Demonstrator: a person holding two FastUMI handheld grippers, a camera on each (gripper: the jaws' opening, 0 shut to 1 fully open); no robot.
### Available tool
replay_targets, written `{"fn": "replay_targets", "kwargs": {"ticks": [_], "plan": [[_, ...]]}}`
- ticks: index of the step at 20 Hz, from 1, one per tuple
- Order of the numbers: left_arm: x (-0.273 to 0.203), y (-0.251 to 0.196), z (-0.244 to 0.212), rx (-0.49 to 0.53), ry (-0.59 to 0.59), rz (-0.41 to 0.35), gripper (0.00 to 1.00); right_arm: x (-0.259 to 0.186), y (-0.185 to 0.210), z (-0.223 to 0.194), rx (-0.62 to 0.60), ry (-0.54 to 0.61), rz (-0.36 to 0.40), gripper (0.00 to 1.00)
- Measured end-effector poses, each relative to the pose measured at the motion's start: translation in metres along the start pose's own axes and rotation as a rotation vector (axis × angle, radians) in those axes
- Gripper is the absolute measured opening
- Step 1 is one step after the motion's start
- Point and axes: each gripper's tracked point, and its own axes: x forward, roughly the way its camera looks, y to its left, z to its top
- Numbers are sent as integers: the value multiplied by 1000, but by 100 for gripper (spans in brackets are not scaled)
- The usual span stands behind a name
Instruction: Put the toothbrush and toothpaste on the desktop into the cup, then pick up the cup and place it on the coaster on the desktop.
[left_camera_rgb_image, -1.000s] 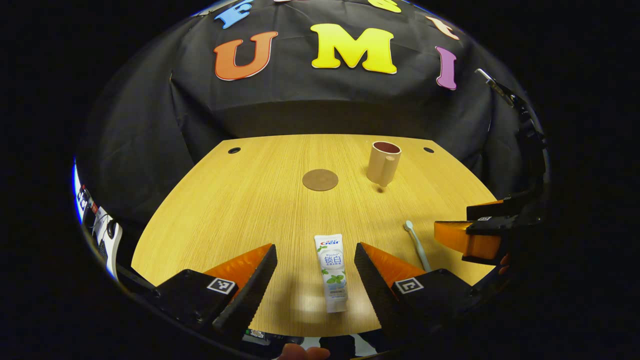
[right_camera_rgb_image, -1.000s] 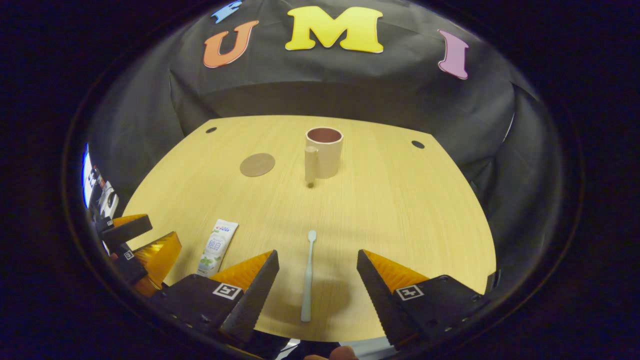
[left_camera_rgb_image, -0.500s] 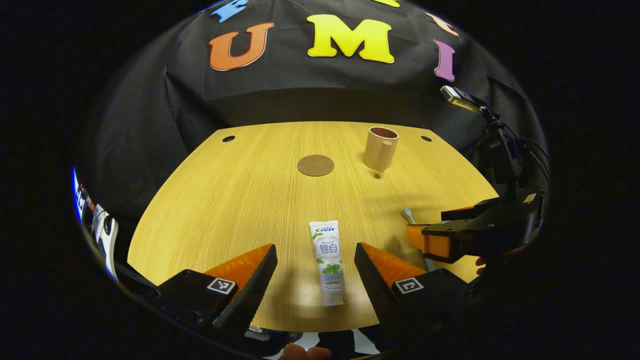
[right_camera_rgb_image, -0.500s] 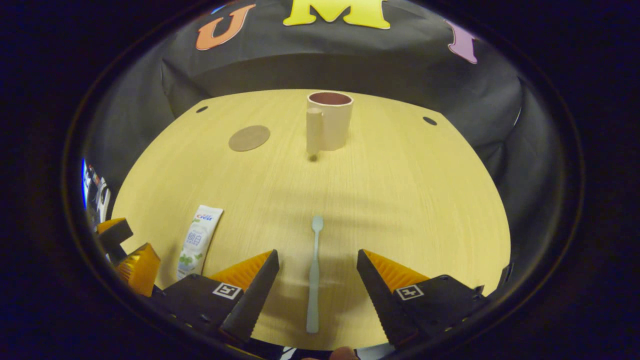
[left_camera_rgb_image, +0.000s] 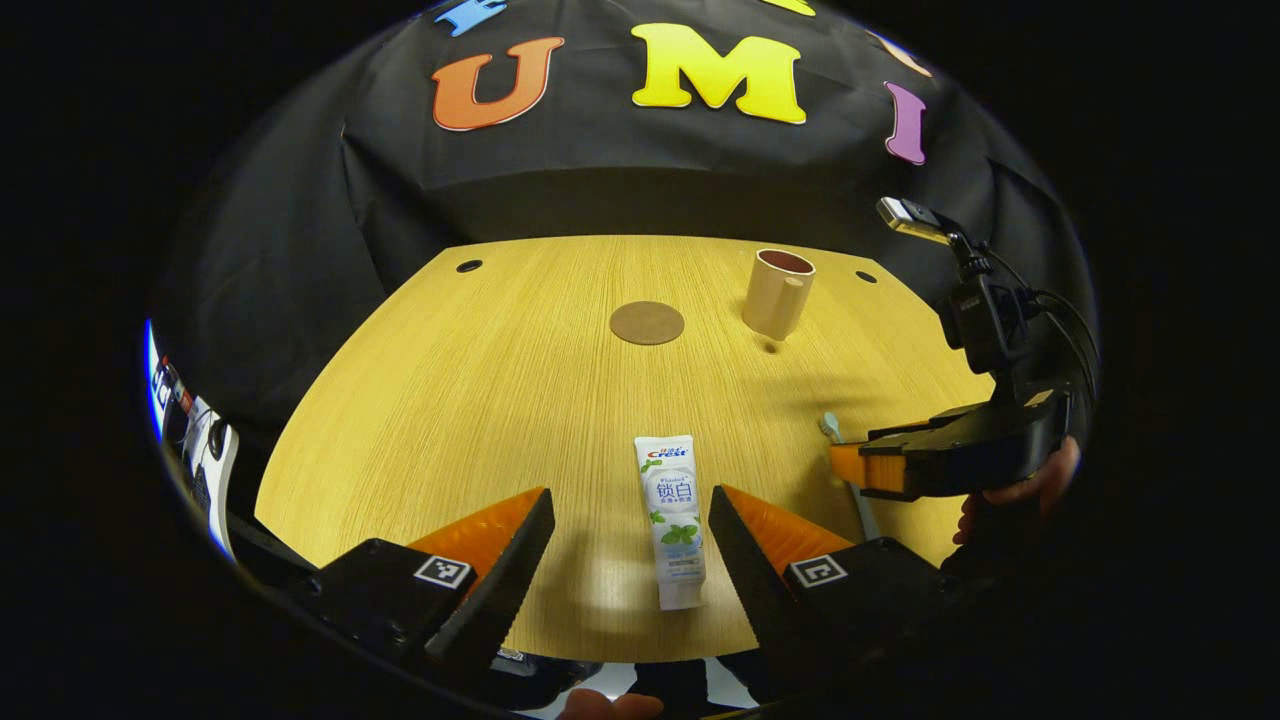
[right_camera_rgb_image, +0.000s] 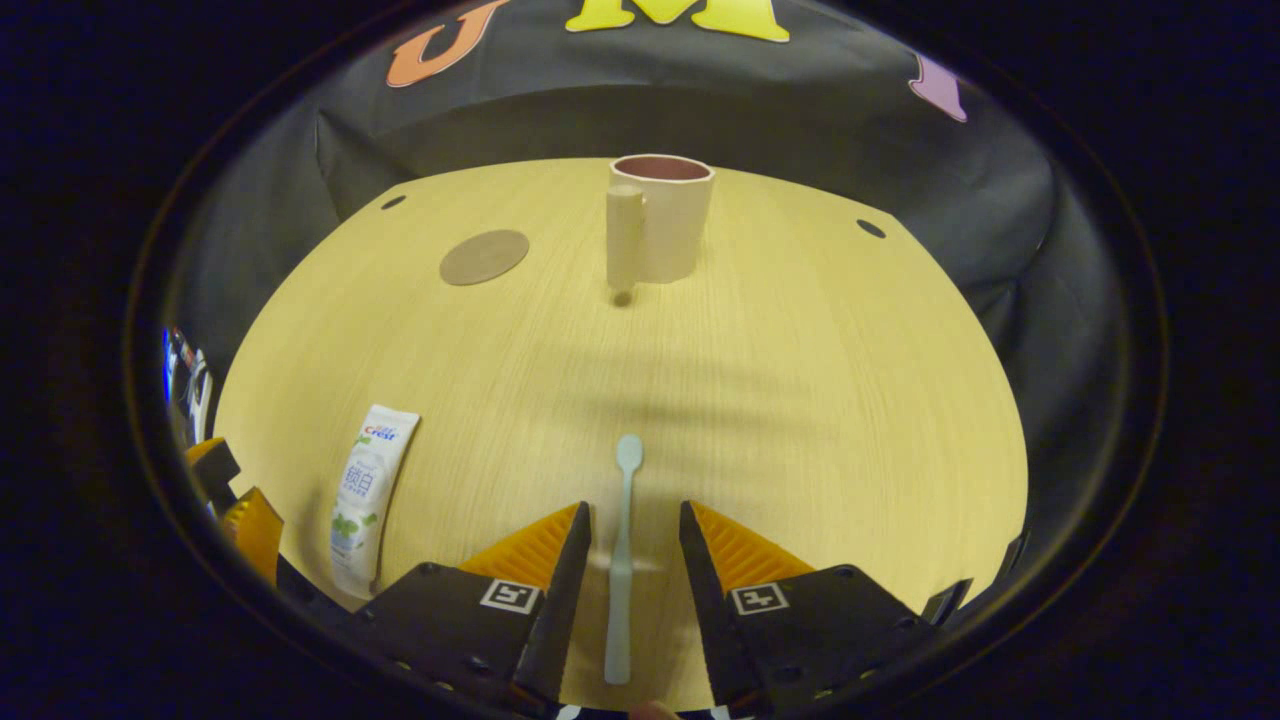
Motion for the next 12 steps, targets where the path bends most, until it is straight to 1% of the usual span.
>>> {"fn": "replay_targets", "kwargs": {"ticks": [1,2,3,5,6,9,12], "plan": [[1,1,0,-3,1,-1,99,1,0,1,-1,2,2,54],[2,1,1,-2,2,-2,99,3,2,0,-3,11,7,44],[2,0,2,-2,1,-2,99,4,3,-2,-3,25,13,39],[3,0,2,-1,1,-1,99,9,3,-4,7,34,10,37],[3,0,1,-3,2,-2,99,7,3,-7,12,51,14,6],[6,1,-4,-17,15,-4,99,10,2,-2,32,54,19,6],[12,-5,-9,-22,30,-18,99,8,1,-3,37,63,28,1]]}}
